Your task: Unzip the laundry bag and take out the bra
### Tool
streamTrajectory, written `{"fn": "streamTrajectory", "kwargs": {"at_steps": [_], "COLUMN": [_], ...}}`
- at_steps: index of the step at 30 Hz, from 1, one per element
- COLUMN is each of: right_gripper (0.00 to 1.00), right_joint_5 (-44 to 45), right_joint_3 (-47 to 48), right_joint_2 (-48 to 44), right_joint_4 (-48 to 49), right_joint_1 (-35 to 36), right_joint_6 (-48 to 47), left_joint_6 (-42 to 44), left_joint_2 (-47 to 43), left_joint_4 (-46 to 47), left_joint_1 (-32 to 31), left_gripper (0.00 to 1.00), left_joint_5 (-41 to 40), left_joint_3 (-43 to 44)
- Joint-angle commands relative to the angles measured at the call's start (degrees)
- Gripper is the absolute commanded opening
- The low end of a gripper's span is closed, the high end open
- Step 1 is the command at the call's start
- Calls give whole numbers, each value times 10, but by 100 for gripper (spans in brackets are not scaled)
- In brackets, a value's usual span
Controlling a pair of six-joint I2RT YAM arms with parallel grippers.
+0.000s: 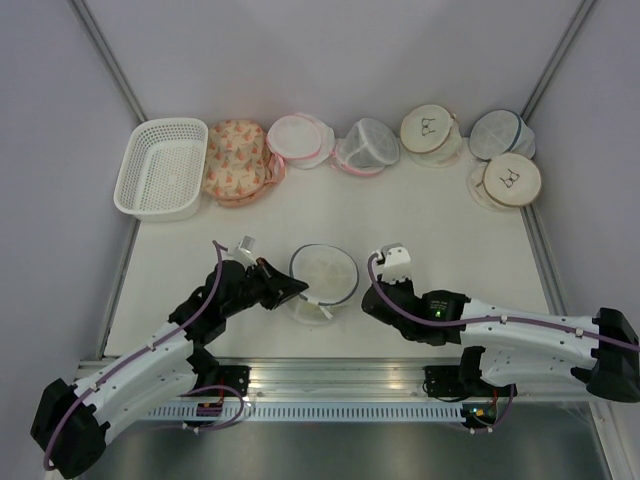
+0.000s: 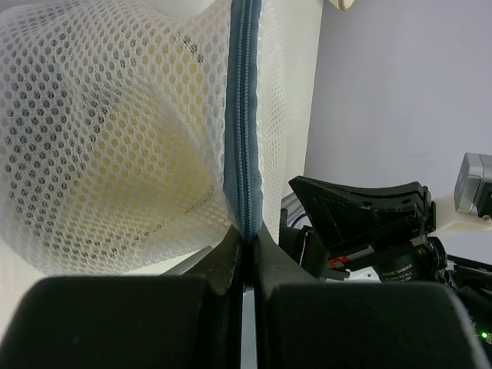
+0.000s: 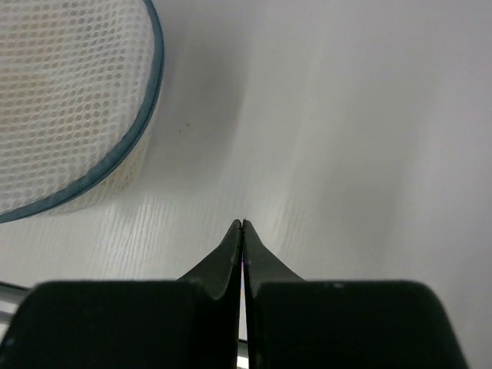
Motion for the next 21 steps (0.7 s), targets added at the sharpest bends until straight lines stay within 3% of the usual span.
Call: {"fn": "streamTrajectory", "kwargs": {"at_steps": [1,4,7,15,21], "right_gripper": [0,37,53,54,53], "right_joint_5": [-41,-135,-213,-305,-282], "right_joint_3": [10,-33,-79,-137,-140], "right_joint_2": [-16,-47,-66,-20,7], "right_joint_4": [43,186,295,455,517], "right_joint_1": [1,0,1,2,3], "right_joint_6": [-40,-55,-41,-1,-3], "left_joint_6": [27,17,-1,-33,-45], "left_joint_2": [3,6,7,8,10], "left_joint_4": [10,21,33,55,62], "left_joint_1": [3,3,3,3,3], "left_gripper": [2,2,2,2,2], "left_joint_5": [17,24,26,26,28], "left_joint_3": [27,21,10,0,1]}}
